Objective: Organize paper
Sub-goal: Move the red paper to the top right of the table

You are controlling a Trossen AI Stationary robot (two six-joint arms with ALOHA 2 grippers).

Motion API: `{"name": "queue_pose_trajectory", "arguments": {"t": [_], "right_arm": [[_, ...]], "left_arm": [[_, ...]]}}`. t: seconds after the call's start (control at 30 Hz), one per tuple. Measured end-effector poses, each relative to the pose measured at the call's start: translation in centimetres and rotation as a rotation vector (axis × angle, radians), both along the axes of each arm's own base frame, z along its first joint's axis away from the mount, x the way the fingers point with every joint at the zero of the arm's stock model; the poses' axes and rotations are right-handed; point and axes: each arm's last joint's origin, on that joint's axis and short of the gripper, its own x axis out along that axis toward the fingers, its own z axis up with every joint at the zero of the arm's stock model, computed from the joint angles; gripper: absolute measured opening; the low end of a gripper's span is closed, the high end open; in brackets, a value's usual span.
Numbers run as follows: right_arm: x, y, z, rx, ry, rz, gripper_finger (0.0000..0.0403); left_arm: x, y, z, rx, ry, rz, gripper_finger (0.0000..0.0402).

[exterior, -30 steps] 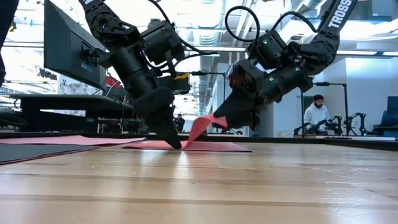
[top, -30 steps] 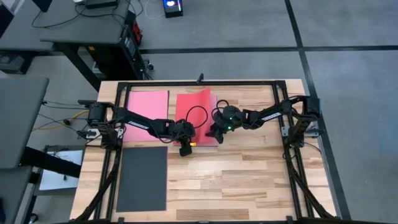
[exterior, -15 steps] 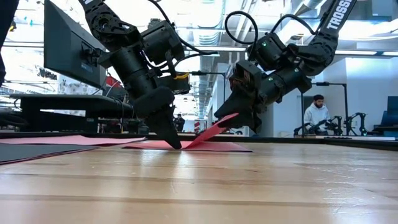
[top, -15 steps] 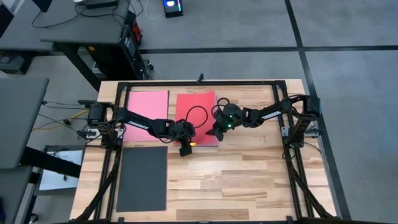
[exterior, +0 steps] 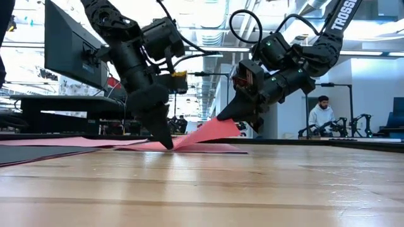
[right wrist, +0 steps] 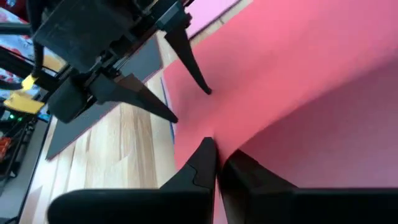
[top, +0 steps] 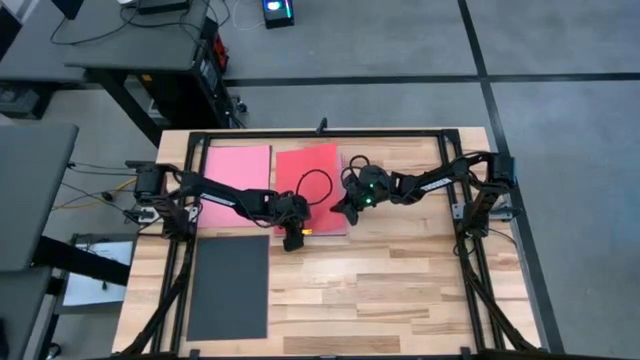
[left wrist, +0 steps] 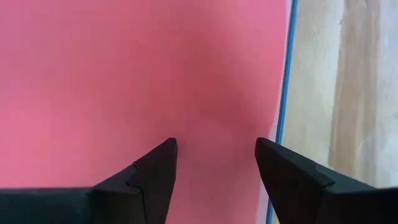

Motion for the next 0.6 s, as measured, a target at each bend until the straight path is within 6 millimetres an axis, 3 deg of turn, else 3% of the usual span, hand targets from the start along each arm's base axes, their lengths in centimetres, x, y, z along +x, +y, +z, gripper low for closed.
{"name": "queue_pose_trajectory", "arguments": {"t": [0.3,0.6], "right_arm": [[-0.1,0.0,0.5,-0.002,-0.008,-0.003,0.0],[-2.8,-0.7,5.9,-0.037,-0.045,-0.035,0.0]], "left_arm": [[-0.5,0.2,3.3,0.053,-0.074,0.033,0.0201],[-1.2,-0.9,5.5,0.069,-0.144,0.034,0.0201]]}}
